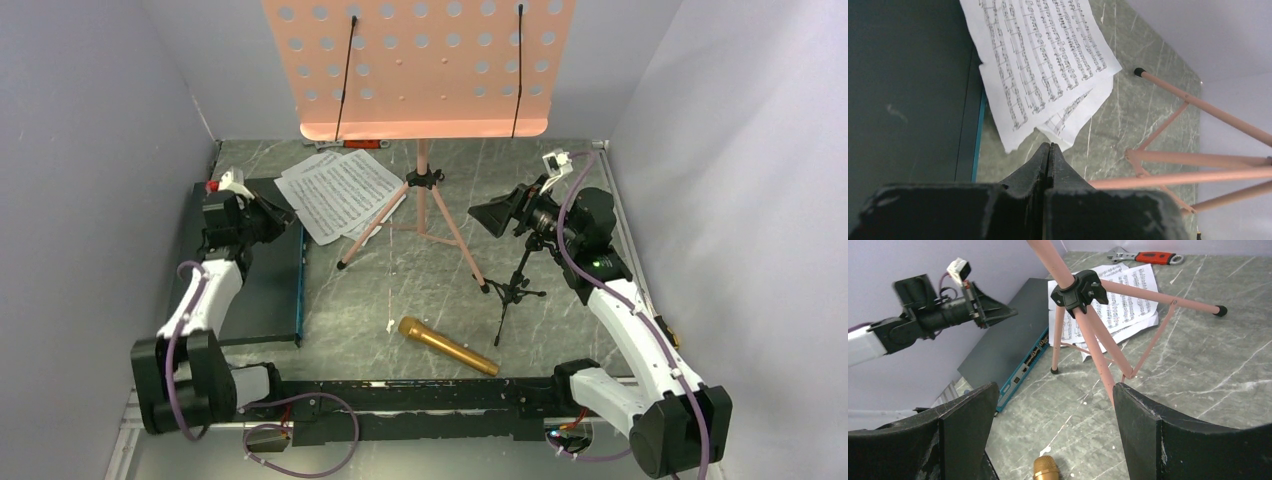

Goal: Set up the instrument practice props

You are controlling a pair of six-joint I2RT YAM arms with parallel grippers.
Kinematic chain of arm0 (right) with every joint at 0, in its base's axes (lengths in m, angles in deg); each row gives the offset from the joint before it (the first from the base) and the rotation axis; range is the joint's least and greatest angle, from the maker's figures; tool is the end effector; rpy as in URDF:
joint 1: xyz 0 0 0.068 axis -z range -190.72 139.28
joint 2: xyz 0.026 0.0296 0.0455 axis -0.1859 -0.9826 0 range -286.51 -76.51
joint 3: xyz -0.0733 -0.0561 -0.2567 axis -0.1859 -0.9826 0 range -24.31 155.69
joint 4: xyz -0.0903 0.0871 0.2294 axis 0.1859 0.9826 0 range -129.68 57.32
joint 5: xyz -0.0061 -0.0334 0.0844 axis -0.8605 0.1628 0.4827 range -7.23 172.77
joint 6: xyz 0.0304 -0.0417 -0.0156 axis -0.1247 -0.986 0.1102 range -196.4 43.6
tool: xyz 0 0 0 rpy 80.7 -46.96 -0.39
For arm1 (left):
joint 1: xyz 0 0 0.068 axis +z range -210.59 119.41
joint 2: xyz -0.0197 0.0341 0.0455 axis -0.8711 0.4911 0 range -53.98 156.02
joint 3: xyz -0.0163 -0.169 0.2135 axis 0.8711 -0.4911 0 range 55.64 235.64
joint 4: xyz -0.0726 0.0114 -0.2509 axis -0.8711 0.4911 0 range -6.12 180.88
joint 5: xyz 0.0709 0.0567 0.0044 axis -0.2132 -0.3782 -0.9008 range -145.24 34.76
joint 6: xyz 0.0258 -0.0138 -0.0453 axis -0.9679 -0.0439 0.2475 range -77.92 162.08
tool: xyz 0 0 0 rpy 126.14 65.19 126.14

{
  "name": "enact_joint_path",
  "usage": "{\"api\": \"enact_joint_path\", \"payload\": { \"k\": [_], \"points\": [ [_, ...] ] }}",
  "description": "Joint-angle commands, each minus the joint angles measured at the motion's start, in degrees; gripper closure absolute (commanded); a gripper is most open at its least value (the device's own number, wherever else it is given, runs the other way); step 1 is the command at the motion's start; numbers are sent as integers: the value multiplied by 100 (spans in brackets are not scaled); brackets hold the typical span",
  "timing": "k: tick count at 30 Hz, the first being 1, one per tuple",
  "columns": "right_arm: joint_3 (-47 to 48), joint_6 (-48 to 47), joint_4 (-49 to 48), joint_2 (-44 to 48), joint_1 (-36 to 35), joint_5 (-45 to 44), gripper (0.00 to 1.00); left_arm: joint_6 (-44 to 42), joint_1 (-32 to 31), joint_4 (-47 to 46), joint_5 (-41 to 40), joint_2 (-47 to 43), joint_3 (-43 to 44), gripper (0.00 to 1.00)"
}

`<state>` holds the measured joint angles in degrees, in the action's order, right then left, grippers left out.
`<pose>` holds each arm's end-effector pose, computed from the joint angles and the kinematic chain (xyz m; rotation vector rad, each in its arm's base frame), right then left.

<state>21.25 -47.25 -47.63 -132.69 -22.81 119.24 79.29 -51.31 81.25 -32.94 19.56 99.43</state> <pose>0.2180 0.0684 0.3419 -0.2666 1.6956 1.0554 0.2813 0.0323 0.2485 -0.5859 1.9939 -0.6992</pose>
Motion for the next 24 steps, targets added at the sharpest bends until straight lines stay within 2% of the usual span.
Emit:
{"api": "enact_joint_path", "payload": {
  "k": [1,4,5,6,8,9,12,17,24],
  "points": [
    [-12,76,-257,-167,3,115,12,-26,4,627,-382,-995,-474,97],
    [-34,90,-331,-233,-2,121,12,52,4,678,-710,-1569,-927,97],
    [-18,113,-354,-268,1,138,12,50,10,682,-832,-1666,-1037,91],
    [-13,139,-392,-302,1,159,12,52,12,707,-963,-1706,-1107,76],
    [-26,217,-513,-373,0,207,12,3,25,697,-1057,-1577,-1091,53],
    [-33,263,-589,-402,-3,231,12,-21,26,652,-1016,-1443,-1047,46],
    [-48,360,-723,-478,-7,270,12,-140,44,518,-757,-834,-781,33],
    [-29,262,-600,-469,-24,257,12,-202,62,-259,-212,358,-406,25],
    [25,203,-502,-369,-23,164,11,-230,61,-839,-152,1664,206,25]
  ]
}}
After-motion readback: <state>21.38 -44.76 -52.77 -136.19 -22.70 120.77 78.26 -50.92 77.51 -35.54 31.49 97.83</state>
